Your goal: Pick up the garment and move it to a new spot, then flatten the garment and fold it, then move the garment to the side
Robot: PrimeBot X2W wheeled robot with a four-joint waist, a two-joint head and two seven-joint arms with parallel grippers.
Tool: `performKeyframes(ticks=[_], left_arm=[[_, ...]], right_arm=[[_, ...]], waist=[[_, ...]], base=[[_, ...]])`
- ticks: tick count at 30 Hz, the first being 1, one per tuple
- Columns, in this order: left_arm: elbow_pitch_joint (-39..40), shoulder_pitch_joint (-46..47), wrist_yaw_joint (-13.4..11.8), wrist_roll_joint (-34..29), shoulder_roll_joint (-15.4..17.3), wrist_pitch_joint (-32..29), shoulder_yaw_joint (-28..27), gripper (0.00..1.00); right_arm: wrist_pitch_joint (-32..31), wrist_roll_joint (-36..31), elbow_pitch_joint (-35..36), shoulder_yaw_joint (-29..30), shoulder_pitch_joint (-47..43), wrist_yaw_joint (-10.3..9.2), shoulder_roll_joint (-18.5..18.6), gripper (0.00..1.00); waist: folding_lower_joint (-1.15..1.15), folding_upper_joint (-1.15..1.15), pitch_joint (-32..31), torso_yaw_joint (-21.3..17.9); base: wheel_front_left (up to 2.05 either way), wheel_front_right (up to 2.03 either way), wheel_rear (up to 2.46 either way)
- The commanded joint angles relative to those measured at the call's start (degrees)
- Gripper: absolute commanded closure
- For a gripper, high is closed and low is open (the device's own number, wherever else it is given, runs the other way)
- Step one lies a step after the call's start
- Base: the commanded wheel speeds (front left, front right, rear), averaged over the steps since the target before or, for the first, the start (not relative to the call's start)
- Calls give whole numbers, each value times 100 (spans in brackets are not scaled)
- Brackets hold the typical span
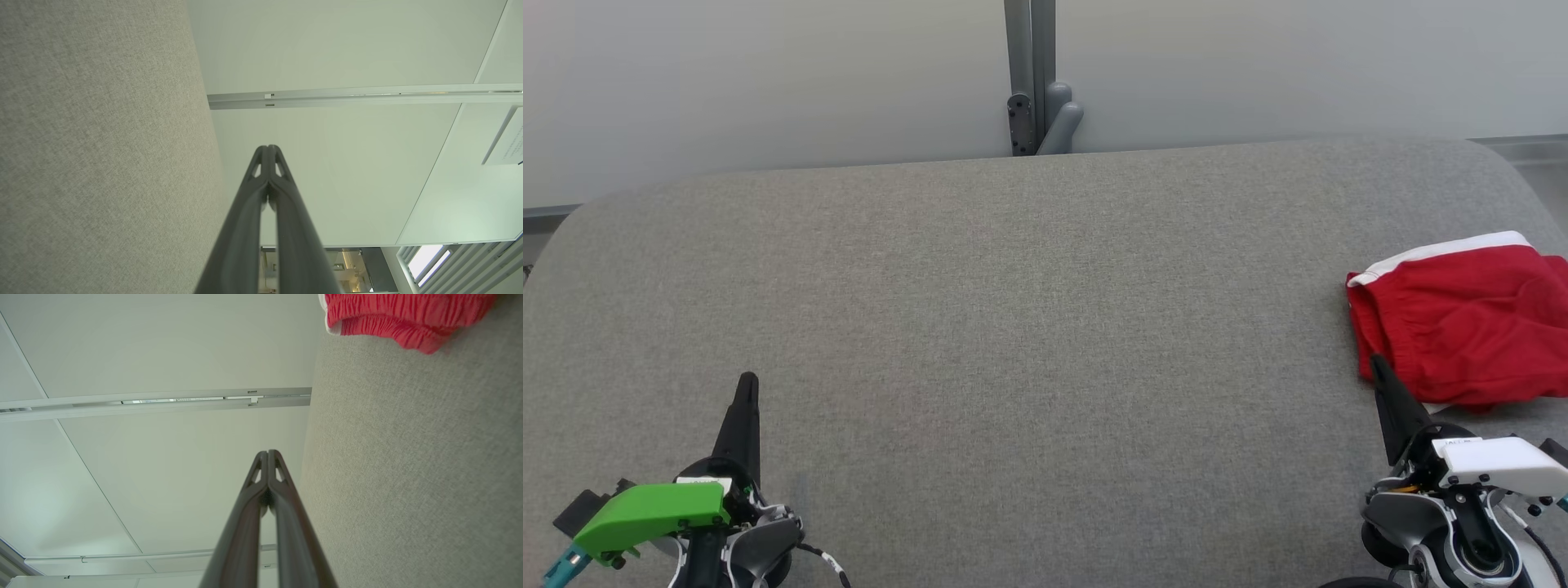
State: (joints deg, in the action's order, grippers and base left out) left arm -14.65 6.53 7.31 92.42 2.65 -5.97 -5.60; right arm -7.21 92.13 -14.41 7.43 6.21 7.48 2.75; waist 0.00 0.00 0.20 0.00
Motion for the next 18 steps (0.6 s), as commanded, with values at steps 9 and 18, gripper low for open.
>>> performKeyframes(ticks=[9,18], left_arm=[[20,63,38,10,42,-9,-21,100],[20,63,38,10,42,-9,-21,100]], right_arm=[[-10,30,13,-4,64,2,25,100],[-10,30,13,-5,64,2,25,100]], waist=[[0,0,0,0],[0,0,0,0]], base=[[0,0,0],[0,0,0]])
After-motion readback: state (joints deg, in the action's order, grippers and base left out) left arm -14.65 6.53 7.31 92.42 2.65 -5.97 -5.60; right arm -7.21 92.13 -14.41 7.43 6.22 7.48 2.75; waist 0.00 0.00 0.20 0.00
